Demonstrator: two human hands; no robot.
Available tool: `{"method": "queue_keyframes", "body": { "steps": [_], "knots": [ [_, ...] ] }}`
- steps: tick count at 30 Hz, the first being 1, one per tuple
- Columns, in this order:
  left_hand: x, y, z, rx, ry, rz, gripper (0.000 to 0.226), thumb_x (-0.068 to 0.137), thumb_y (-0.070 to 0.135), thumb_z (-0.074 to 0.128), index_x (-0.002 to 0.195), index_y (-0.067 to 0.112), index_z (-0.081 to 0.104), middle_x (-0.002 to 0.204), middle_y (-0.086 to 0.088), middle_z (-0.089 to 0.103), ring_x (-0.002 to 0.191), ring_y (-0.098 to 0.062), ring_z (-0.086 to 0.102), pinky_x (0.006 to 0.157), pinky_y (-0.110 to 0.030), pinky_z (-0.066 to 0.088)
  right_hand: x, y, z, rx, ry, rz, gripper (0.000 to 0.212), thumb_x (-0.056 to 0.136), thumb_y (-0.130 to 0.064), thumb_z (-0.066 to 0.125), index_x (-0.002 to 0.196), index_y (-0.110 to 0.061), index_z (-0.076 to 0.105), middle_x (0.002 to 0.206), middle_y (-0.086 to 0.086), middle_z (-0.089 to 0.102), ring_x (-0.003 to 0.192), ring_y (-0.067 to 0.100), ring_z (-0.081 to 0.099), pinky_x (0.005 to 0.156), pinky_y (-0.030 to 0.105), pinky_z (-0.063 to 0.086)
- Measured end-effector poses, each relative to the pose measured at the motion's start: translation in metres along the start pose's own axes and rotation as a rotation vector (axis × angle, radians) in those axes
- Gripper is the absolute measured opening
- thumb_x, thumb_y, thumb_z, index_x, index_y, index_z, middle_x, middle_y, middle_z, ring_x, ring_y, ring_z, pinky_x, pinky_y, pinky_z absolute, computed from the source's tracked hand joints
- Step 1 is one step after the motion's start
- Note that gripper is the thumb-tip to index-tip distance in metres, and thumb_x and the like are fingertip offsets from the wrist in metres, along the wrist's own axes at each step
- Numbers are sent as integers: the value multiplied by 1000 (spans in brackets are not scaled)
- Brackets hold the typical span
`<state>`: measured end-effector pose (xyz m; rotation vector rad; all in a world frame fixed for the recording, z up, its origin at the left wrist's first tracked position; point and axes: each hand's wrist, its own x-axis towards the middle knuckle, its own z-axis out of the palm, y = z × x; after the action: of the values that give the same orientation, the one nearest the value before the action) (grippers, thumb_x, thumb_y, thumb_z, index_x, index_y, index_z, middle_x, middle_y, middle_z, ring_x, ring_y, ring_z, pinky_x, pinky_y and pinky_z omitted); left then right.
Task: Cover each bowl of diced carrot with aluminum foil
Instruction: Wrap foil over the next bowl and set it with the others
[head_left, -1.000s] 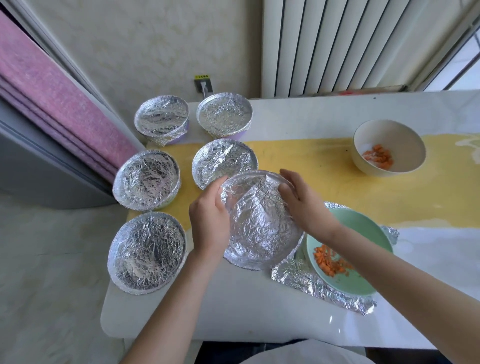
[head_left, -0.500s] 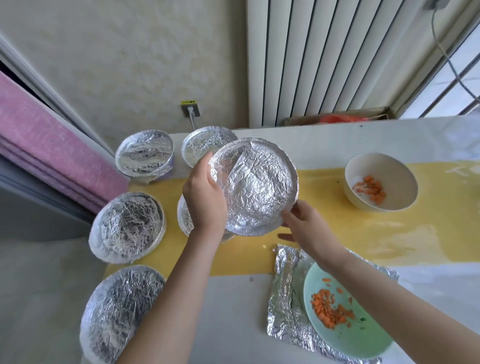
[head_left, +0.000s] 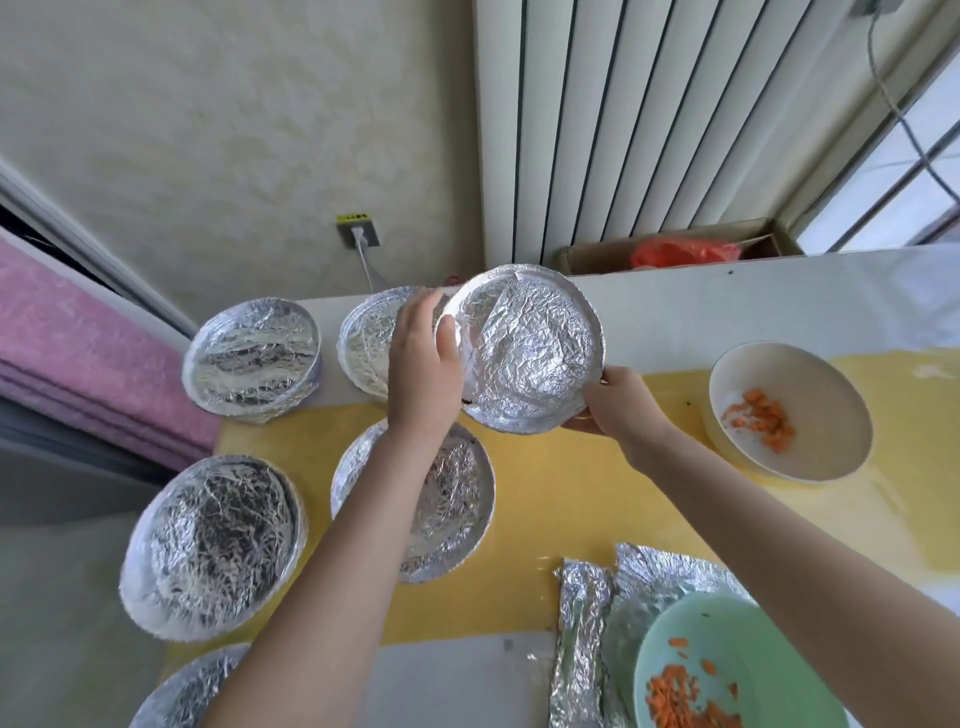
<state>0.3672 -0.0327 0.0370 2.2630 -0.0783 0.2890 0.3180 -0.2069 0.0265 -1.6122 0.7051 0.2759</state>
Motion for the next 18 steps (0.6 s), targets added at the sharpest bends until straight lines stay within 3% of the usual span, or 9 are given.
{"method": "queue_keyframes", "body": {
  "steps": [4, 10, 14, 18],
  "knots": [
    [-5, -26, 8, 185, -125, -23, 35, 99, 12, 37, 132, 6, 45, 139, -9, 42, 129, -23, 36, 107, -36, 31, 28, -5, -3, -40, 72, 53, 29, 90, 3, 33, 105, 7, 57, 105, 20, 64, 65, 21, 65, 48, 23, 56],
    [-19, -53, 21, 405, -295, -26, 39, 96, 10, 44, 135, 5, 42, 140, -12, 41, 131, -26, 35, 109, -37, 28, 53, -3, -13, -57, 108, 105, 29, 93, -1, 36, 117, 8, 51, 114, 21, 59, 69, 27, 65, 48, 25, 55],
    [-24, -56, 26, 517, -351, -40, 40, 97, 14, 41, 137, 8, 38, 142, -11, 38, 134, -25, 29, 113, -37, 19, 61, 3, -9, -75, 121, 179, 25, 94, -3, 37, 113, 6, 49, 105, 19, 62, 56, 22, 65, 55, 29, 58],
    [-28, -58, 27, 554, -375, -28, 40, 97, 19, 40, 135, 10, 40, 140, -10, 39, 134, -26, 28, 113, -41, 19, 65, 2, -4, -86, 137, 227, 22, 94, -5, 35, 110, 1, 49, 85, 11, 61, 57, 23, 64, 63, 33, 58]
  ]
}}
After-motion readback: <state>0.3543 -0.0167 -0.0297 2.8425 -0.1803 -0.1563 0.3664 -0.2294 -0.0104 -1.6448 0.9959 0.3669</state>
